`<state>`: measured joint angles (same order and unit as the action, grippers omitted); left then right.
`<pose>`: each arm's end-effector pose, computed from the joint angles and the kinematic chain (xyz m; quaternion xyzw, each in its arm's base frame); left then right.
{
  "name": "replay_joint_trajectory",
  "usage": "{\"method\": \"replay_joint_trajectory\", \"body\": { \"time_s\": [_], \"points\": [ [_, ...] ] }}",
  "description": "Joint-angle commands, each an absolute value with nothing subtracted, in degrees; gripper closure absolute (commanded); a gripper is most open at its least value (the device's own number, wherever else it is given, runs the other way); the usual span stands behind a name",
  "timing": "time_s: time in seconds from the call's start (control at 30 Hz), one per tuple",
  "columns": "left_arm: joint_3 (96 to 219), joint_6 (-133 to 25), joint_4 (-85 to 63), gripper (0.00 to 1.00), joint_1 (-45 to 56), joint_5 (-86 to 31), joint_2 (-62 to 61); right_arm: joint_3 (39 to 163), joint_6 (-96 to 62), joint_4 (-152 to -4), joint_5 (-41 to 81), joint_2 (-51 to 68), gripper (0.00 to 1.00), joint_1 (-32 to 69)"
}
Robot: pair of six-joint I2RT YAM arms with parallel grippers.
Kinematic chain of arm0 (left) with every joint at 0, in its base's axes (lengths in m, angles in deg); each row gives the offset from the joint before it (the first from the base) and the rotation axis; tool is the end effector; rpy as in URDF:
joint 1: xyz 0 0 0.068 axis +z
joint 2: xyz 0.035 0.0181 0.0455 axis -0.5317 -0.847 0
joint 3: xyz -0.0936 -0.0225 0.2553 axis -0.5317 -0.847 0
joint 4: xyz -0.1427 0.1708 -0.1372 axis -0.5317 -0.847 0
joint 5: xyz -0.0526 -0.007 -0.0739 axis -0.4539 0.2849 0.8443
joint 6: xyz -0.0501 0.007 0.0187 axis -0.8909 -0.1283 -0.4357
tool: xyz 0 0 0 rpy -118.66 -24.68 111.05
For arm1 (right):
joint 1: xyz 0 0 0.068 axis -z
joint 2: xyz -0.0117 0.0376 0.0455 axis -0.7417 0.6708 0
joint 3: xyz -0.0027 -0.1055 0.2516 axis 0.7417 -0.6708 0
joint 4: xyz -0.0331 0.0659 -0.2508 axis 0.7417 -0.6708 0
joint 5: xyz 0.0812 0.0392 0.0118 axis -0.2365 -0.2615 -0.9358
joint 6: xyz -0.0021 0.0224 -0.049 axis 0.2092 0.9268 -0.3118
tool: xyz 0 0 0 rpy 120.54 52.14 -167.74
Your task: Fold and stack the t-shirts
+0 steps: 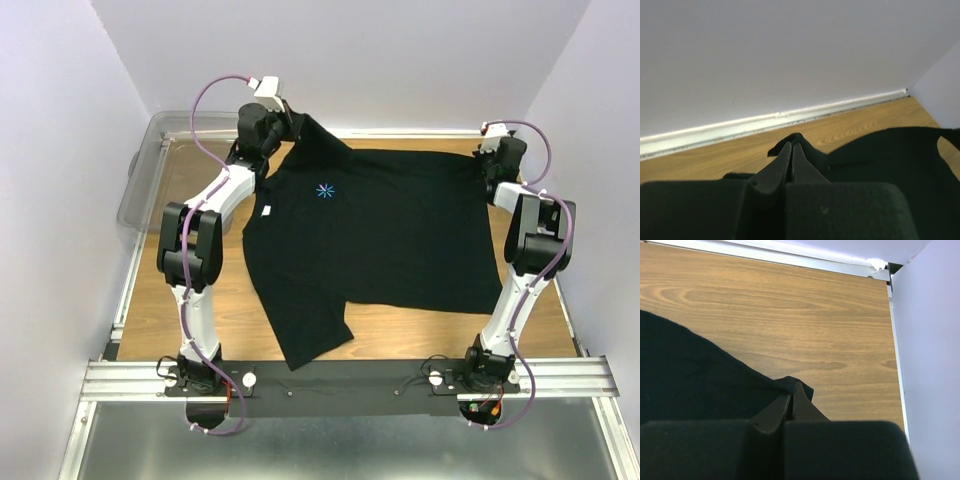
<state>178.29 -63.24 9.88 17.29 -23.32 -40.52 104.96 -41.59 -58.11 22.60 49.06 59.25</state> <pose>0.4742 -0.1333 0.3107 0.0368 0.7058 -0.2893 0.6456 0.4723 -0.0918 0.1778 -0.0714 0.8296 -0.1023 0.5442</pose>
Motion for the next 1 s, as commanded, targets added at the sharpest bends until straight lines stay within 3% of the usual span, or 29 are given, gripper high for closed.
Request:
{"method": "replay_joint_trajectory", "body": {
  "time_s": [0.0, 0.47, 0.97],
  "points": [
    [174.7, -61.6, 11.1, 1.00, 17.7, -20.4, -37.5, 103.0, -40.5, -56.1, 21.4, 45.9, 0.99, 60.0],
    [166.6, -60.2, 12.5, 1.00, 17.7, -17.5, -31.0, 100.3, -40.6, -56.2, 21.0, 43.7, 0.99, 60.7],
    [171.7, -51.1, 9.8, 1.00, 17.4, -3.1, -31.1, 98.7, -40.8, -56.3, 19.9, 41.5, 0.99, 61.7]
  ]
}}
